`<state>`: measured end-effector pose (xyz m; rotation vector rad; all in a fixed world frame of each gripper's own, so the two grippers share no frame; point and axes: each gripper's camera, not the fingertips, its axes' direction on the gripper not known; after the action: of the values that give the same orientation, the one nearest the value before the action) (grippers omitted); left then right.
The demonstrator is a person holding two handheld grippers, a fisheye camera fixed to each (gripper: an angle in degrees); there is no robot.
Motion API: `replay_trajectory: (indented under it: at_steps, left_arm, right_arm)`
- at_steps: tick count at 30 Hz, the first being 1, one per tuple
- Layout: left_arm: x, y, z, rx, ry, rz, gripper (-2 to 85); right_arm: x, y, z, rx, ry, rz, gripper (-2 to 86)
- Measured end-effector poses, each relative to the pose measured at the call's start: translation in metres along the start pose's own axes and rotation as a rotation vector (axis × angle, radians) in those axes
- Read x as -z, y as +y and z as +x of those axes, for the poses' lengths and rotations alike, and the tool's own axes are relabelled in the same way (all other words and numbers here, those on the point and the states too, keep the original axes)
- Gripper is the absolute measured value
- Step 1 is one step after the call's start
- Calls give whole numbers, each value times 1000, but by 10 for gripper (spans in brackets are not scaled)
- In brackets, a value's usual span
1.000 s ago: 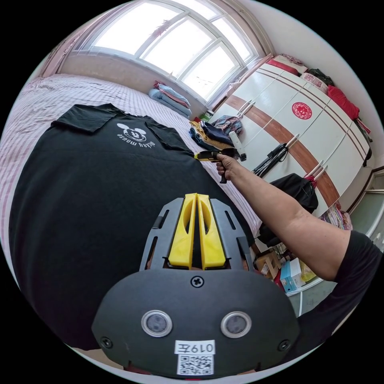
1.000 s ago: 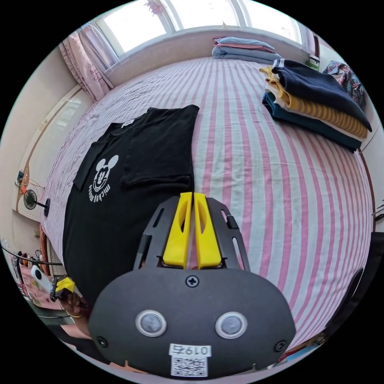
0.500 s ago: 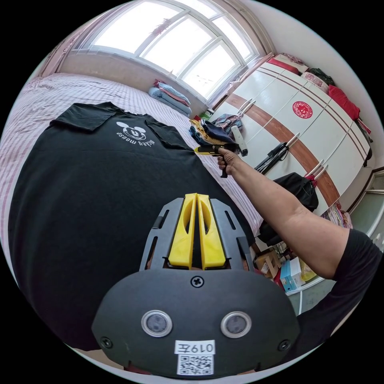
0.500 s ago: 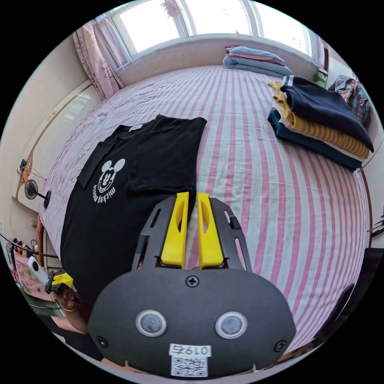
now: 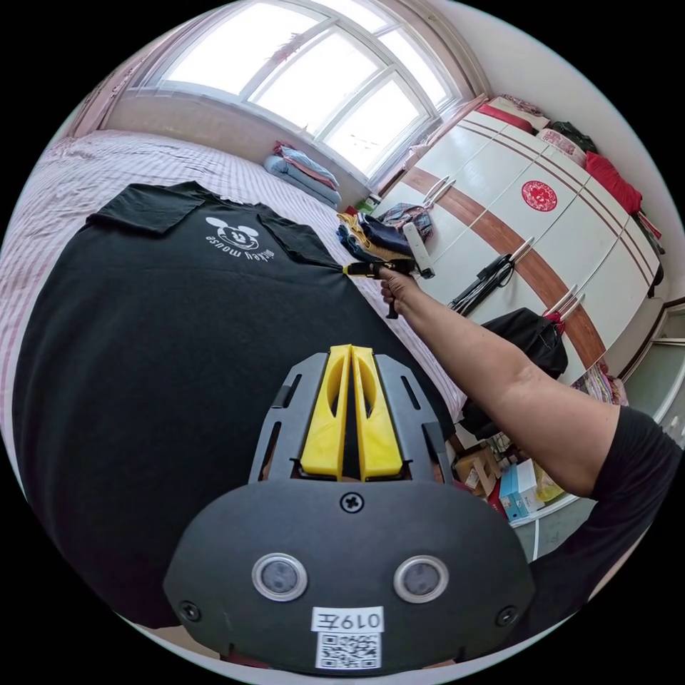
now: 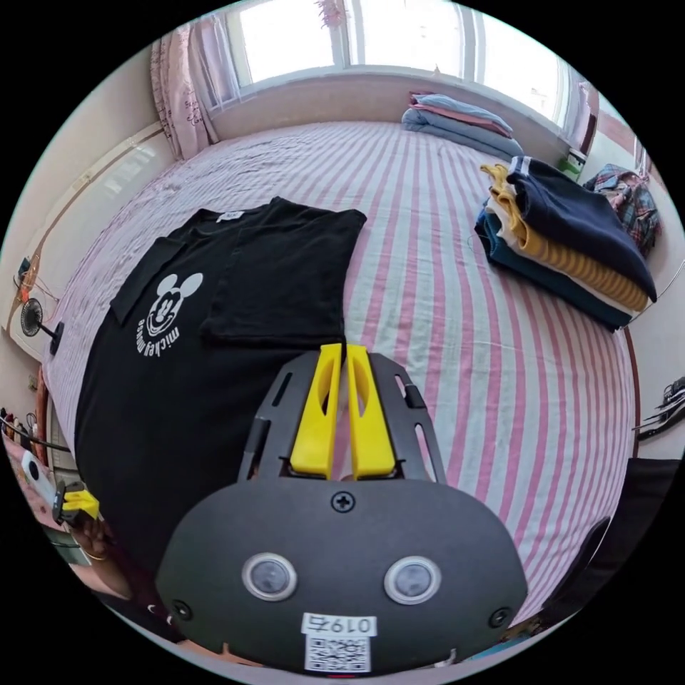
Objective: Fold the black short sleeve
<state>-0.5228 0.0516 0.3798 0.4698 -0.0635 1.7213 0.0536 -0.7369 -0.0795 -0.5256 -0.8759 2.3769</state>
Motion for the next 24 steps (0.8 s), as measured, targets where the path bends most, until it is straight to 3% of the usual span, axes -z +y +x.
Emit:
replay_trajectory:
  at_steps: [6, 24]
  left_arm:
    - [-2, 0, 1, -9, -20, -21, 11]
    - [9, 0, 2, 6, 7, 28, 11]
  right_arm:
    - [12, 5, 2, 13, 3, 22, 25]
    - [43, 39, 60, -52, -354, -75, 30]
